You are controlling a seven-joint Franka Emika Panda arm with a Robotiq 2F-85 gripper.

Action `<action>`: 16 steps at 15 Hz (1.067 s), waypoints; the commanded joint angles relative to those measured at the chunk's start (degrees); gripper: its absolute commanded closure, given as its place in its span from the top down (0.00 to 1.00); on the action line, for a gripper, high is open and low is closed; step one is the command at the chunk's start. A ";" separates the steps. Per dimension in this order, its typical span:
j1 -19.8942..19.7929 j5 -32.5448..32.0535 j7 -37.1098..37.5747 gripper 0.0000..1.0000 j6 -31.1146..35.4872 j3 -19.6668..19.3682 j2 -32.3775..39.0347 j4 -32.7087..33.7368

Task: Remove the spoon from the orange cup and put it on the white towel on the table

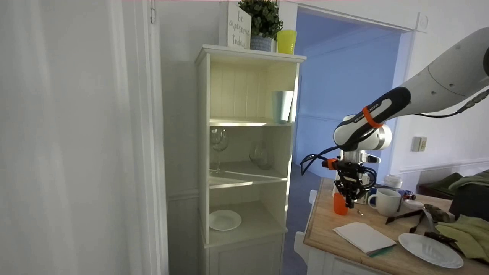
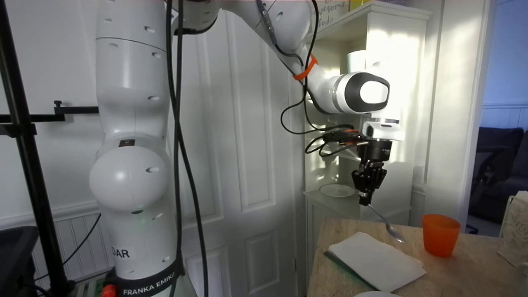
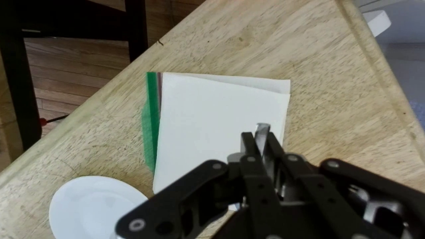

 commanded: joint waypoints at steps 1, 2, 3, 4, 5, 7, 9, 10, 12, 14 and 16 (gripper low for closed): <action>-0.60 -0.10 0.04 0.10 -0.10 0.62 -0.16 -0.09; -0.61 -0.10 0.04 0.10 -0.07 0.62 -0.32 -0.20; -0.62 -0.10 0.04 0.10 -0.05 0.63 -0.47 -0.28; -0.63 -0.10 0.04 0.10 -0.04 0.64 -0.62 -0.36; -0.64 -0.10 0.04 0.10 -0.04 0.65 -0.72 -0.41; -0.64 -0.10 0.04 0.05 -0.04 0.65 -0.79 -0.49; -0.01 -2.33 2.65 0.04 1.50 0.63 -1.28 -1.78; 0.30 -3.69 4.26 0.04 2.41 0.57 -1.50 -2.48; 0.66 -6.42 7.65 0.04 3.57 0.65 -1.97 -3.70; 0.98 -9.69 11.40 0.04 5.91 0.76 -2.37 -5.22; 1.18 -12.59 14.56 0.03 8.56 0.90 -2.65 -7.06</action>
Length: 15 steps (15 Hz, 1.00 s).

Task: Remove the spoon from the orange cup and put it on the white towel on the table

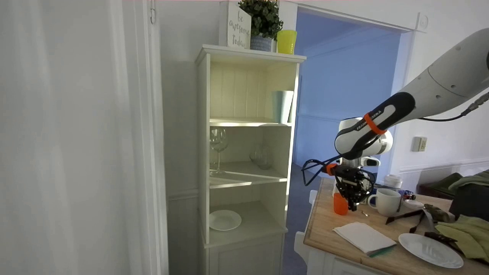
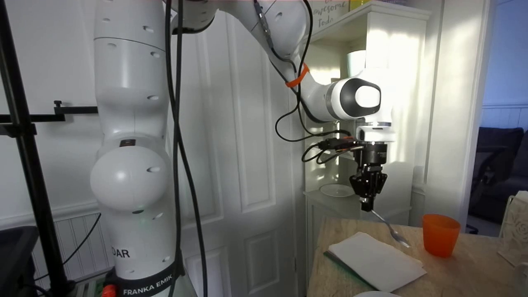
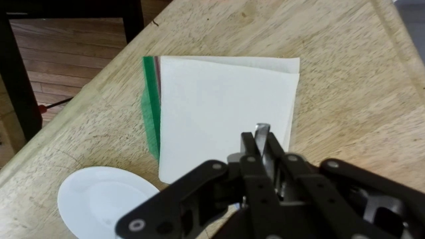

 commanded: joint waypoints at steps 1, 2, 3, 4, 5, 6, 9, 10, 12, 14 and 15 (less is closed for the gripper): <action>0.80 -5.81 6.98 0.03 5.25 0.18 -2.23 -4.84; 0.91 -7.11 8.07 0.03 6.10 0.22 -2.34 -5.73; 0.98 -8.13 9.00 0.03 6.87 0.27 -2.37 -6.56; 1.01 -9.10 9.95 0.03 7.95 0.31 -2.34 -7.30; 1.04 -9.88 10.60 0.03 8.50 0.39 -2.22 -7.92; 1.11 -10.79 11.52 0.03 9.21 0.42 -2.20 -8.50; 1.40 -12.25 14.16 0.04 10.81 0.62 -2.26 -10.22; 1.62 -12.93 14.94 0.04 11.25 0.75 -2.19 -10.74; 1.98 -14.08 16.41 0.04 12.26 0.98 -1.86 -11.57; 2.20 -14.93 17.21 0.04 14.27 1.22 -1.54 -12.42; 2.32 -15.36 17.57 0.04 14.99 1.25 -1.23 -12.61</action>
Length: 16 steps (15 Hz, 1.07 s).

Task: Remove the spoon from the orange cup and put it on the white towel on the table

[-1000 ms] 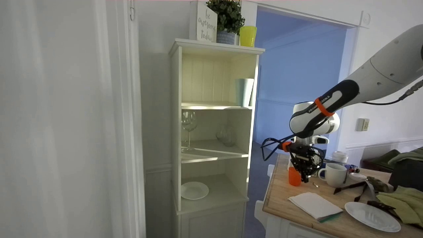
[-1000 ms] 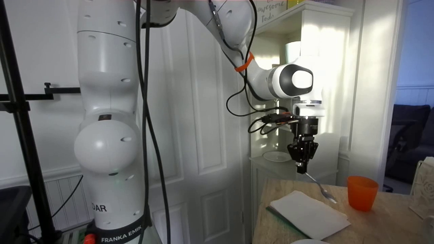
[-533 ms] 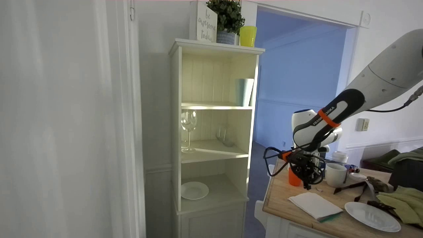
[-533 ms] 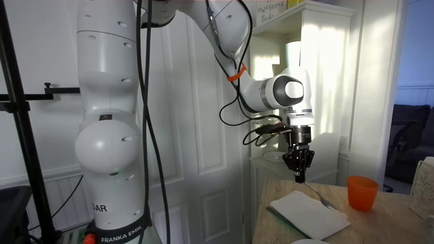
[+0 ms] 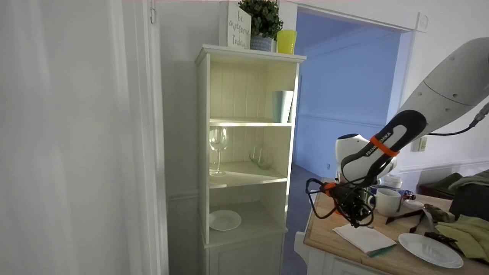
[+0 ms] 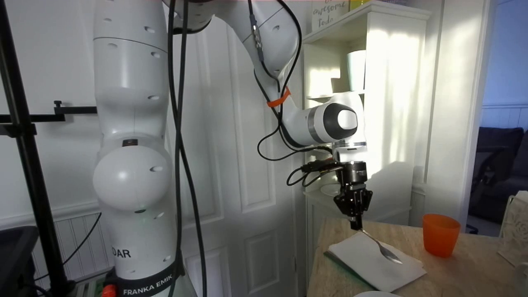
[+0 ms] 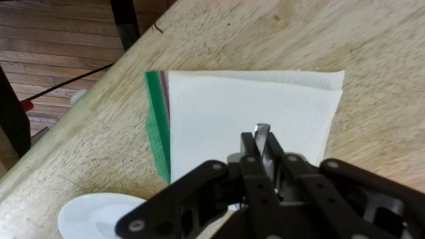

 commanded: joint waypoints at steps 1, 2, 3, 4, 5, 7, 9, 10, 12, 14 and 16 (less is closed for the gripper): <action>0.65 -2.93 3.13 0.04 3.77 0.08 -0.82 -2.55; 0.77 -3.52 3.58 0.04 4.77 0.00 -0.46 -2.83; 0.81 -3.62 3.44 0.04 5.21 -0.01 -0.29 -3.03; 0.86 -3.93 3.57 0.04 5.89 -0.09 -0.03 -3.14; 0.87 -4.07 3.60 0.04 6.36 -0.16 0.15 -3.29; 0.91 -4.23 3.42 0.06 6.96 -0.22 0.19 -3.68; 0.90 -4.13 3.00 0.07 7.14 -0.27 0.64 -3.47; 0.93 -4.21 2.98 0.11 7.27 -0.33 0.78 -3.38; 0.90 -3.72 2.29 0.36 6.97 -0.27 0.52 -3.40; 0.78 -3.05 1.60 0.48 6.65 -0.15 -0.31 -3.60; 0.59 -2.34 0.57 0.62 5.79 -0.02 -1.35 -3.67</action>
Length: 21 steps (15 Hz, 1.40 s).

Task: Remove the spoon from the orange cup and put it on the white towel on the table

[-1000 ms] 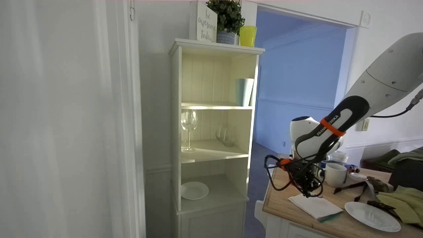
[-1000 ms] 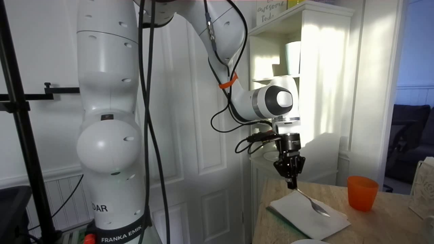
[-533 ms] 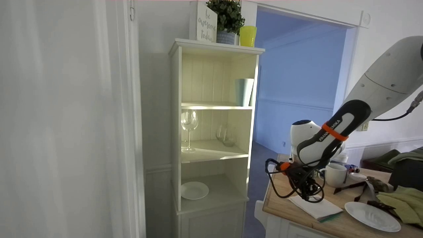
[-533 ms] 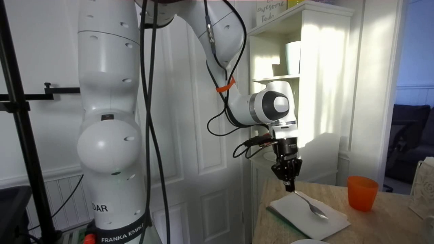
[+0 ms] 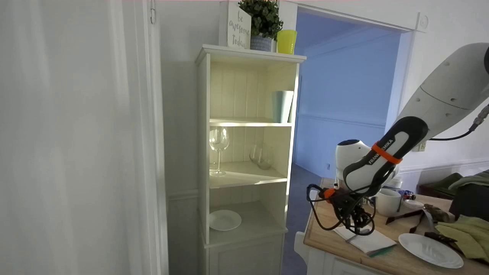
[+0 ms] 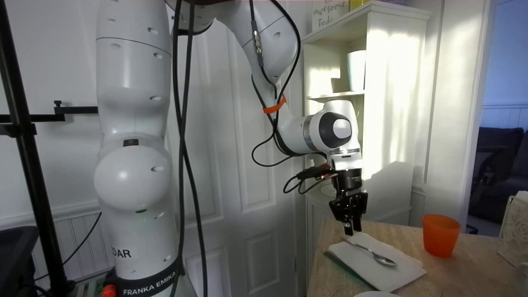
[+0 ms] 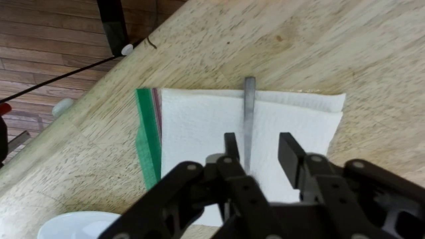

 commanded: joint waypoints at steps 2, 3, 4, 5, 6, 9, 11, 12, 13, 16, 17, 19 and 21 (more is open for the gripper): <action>-0.23 1.16 -2.74 0.77 -0.77 0.18 -3.75 -1.33; -0.59 2.56 -5.13 0.83 -1.19 0.46 -5.02 -1.59; -0.92 3.93 -7.90 0.87 -1.53 0.69 -6.18 -1.80; -1.53 6.83 -13.70 0.97 -2.85 1.11 -7.96 -1.97; -1.67 8.95 -18.29 0.99 -3.81 1.65 -9.49 -2.43; -1.87 12.63 -31.58 1.00 -7.70 1.57 -13.93 -2.32; -2.18 14.61 -39.90 1.00 -10.39 1.23 -16.68 -2.20; -2.63 14.61 -44.16 1.00 -11.55 0.88 -17.67 -1.96; -0.69 13.80 -48.39 1.00 -12.28 -2.18 -18.51 -1.73; -0.79 13.71 -61.26 1.00 -13.97 -4.84 -20.46 -1.32; -1.17 13.67 -65.71 1.00 -14.44 -5.53 -20.85 -1.14; -4.64 13.45 -63.73 1.00 -13.54 -1.88 -18.64 -0.01; -4.94 13.55 -68.34 1.00 -13.82 -2.84 -19.12 -0.01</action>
